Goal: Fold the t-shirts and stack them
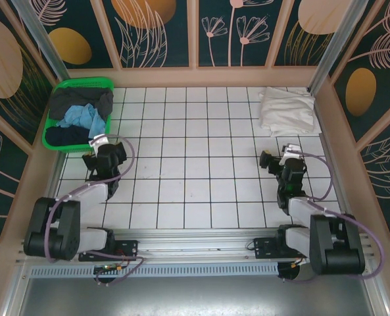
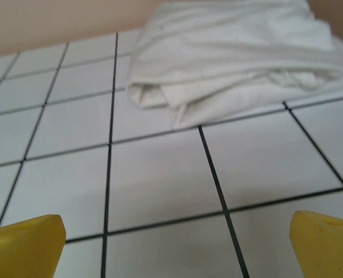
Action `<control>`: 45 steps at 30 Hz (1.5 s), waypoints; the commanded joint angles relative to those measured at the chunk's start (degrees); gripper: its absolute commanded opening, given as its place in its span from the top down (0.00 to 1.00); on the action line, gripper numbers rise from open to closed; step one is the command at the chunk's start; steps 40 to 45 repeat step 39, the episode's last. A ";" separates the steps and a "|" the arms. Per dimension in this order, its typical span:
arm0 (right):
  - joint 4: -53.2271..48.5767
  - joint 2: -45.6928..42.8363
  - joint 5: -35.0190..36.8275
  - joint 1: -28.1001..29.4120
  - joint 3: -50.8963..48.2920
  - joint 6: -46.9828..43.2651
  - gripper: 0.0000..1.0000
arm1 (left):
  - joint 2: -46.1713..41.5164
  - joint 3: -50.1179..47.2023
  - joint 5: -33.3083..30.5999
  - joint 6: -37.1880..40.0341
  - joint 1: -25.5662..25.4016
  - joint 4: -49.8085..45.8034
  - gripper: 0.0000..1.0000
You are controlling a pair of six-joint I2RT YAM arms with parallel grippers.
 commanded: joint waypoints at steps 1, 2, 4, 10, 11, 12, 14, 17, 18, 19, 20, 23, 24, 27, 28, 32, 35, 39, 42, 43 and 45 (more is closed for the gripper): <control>7.81 6.24 0.35 0.45 4.03 0.66 0.01 | 3.31 -0.41 7.43 3.38 1.69 14.74 0.01; 7.58 8.69 0.17 0.48 5.87 0.93 0.01 | 4.11 -0.74 8.37 4.37 1.79 17.76 0.01; 10.69 12.32 -0.27 0.57 7.63 0.32 0.01 | 5.87 -0.40 10.23 5.47 2.64 21.69 0.01; 13.65 22.43 2.55 0.82 14.16 -5.47 0.01 | 8.92 -3.19 20.11 8.29 5.06 30.74 0.01; 12.73 21.96 4.34 0.56 14.21 -4.02 0.01 | 8.66 -4.89 21.15 8.75 5.06 33.81 0.01; 15.14 21.86 4.40 0.06 13.06 -3.60 0.01 | 9.25 -6.90 21.83 8.96 5.10 37.49 0.01; 19.06 20.72 3.27 -0.92 10.16 -2.78 0.01 | 11.12 -9.10 20.52 8.44 5.06 43.82 0.01; 30.38 20.28 -0.72 -2.78 2.31 -1.34 0.01 | 10.62 -8.49 20.62 8.54 5.10 41.66 0.01; 42.76 23.54 -1.35 -3.74 -1.18 -0.88 0.01 | 10.42 -8.40 20.75 8.63 5.06 41.12 0.01; 46.25 22.67 0.42 -3.93 -3.45 0.06 0.01 | 10.75 -8.41 20.62 8.58 5.06 41.82 0.01; 41.46 21.30 1.29 -4.02 -2.39 0.78 0.01 | 10.47 -8.33 20.74 8.57 5.06 41.04 0.01; 37.61 22.55 6.10 -1.12 0.92 -1.53 0.01 | 10.50 -8.50 20.66 8.62 5.06 41.52 0.01; 38.08 22.64 5.95 -1.21 0.70 -1.55 0.01 | 10.44 -8.51 20.58 8.59 5.08 41.58 0.01; 37.78 22.54 5.92 -1.16 0.77 -1.52 0.01 | 10.44 -8.60 20.59 8.63 5.06 41.58 0.01; 37.97 22.55 5.93 -1.20 0.71 -1.55 0.01 | 10.40 -8.60 20.60 8.64 5.06 41.70 0.01; 37.89 22.56 5.92 -1.09 0.77 -1.54 0.01 | 10.39 -8.63 20.58 8.60 5.01 41.70 0.01; 37.17 22.43 4.17 -1.72 1.03 -1.25 0.01 | 10.39 -8.61 20.61 8.64 5.05 41.66 0.01; 37.29 22.49 3.72 -1.58 1.03 -1.76 0.01 | 10.39 -8.59 20.58 8.64 5.06 41.66 0.01; 37.29 22.49 3.72 -1.58 1.03 -1.76 0.01 | 10.39 -8.59 20.58 8.64 5.06 41.66 0.01; 37.29 22.49 3.72 -1.58 1.03 -1.76 0.01 | 10.39 -8.59 20.58 8.64 5.06 41.66 0.01; 37.29 22.49 3.72 -1.58 1.03 -1.76 0.01 | 10.39 -8.59 20.58 8.64 5.06 41.66 0.01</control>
